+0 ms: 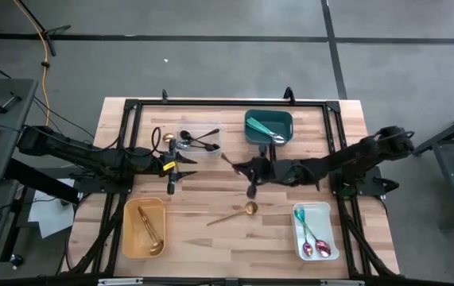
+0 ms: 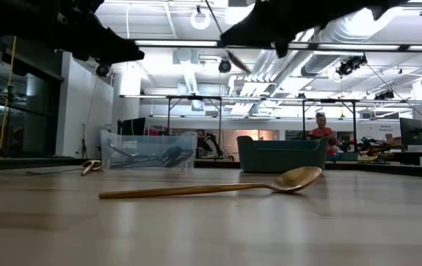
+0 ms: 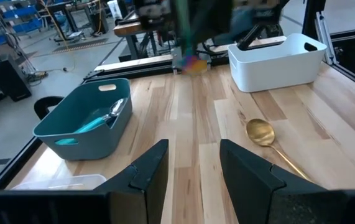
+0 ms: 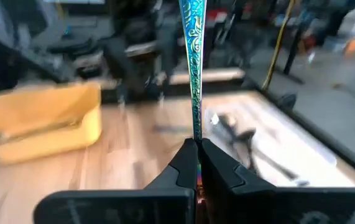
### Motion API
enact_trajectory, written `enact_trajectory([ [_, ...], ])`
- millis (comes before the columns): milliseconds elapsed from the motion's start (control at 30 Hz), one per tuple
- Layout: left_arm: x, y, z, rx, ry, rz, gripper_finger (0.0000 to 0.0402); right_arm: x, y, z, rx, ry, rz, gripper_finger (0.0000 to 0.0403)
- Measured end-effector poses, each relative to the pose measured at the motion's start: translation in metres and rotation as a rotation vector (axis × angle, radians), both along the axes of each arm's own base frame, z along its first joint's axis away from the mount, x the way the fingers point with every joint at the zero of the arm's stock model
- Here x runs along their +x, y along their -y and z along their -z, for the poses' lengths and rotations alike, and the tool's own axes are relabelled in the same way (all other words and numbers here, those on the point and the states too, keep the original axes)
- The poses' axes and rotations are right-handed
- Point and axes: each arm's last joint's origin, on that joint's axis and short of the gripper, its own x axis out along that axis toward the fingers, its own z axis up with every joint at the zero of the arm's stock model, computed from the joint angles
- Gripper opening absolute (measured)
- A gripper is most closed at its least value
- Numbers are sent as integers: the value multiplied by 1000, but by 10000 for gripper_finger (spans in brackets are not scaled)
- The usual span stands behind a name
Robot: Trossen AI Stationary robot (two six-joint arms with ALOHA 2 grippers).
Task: Sort silverware by color (type)
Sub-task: Put the purple spoon into the white bin
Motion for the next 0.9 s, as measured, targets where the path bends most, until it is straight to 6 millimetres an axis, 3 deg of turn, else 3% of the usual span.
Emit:
enact_trajectory([
  [300, 0, 0, 0, 1, 1, 0, 136, -17, -50, -43, 190, -440, 76, 0],
  [533, 0, 0, -1, 0, 9, 0, 136, -57, -91, -50, 454, -722, 177, 0],
  [733, 0, 0, -1, 0, 8, 0, 136, -96, -130, -45, 689, -846, 246, 0],
  [900, 0, 0, -1, 0, 12, 0, 136, -124, -147, -42, 816, -908, 382, 0],
])
